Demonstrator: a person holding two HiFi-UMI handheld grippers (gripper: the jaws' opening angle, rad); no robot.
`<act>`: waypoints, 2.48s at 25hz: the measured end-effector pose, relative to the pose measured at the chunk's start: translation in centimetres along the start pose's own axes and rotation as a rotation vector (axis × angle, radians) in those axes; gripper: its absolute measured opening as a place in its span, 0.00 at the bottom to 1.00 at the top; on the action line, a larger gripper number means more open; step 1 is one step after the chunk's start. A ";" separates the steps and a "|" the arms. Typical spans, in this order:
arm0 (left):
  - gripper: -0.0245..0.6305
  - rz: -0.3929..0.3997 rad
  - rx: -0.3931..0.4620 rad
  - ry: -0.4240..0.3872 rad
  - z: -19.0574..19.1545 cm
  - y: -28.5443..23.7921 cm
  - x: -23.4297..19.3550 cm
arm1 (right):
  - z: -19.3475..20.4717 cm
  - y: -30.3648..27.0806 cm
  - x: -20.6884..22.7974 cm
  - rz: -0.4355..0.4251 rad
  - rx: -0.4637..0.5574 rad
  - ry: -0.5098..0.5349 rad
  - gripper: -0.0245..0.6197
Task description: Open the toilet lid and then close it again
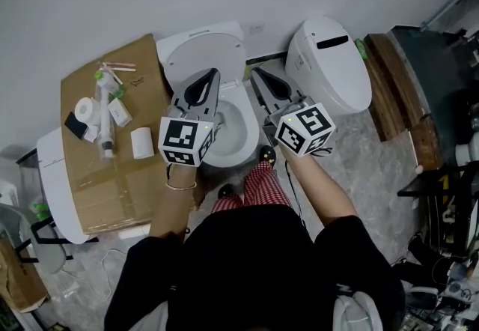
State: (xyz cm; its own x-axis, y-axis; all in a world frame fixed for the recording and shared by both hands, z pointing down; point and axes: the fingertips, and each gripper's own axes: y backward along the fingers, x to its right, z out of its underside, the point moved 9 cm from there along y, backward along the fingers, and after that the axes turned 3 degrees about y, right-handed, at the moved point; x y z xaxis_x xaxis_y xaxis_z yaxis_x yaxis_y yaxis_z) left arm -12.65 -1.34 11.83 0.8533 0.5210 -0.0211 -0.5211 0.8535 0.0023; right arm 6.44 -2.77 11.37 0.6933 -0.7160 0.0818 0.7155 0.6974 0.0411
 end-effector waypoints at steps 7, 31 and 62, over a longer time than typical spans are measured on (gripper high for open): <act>0.04 -0.025 0.008 0.013 0.1 -0.2 -0.5 | 0.0 0.1 1.2 0.003 -0.007 0.006 0.07; 0.04 -0.247 -0.057 0.034 3.2 -4.9 -1.0 | 2.4 -3.8 9.6 -0.223 -0.030 -0.023 0.07; 0.04 -0.472 -0.114 0.050 5.5 -11.7 -3.1 | 4.4 -12.8 17.6 -0.453 -0.082 -0.061 0.07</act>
State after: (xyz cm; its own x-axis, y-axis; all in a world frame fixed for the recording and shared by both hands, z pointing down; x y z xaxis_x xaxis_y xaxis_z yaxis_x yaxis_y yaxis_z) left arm -9.09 -12.91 17.37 0.9964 0.0737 -0.0413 -0.0784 0.9886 -0.1286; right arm 9.11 -24.20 16.62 0.3047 -0.9432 0.1324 0.9512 0.3084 0.0077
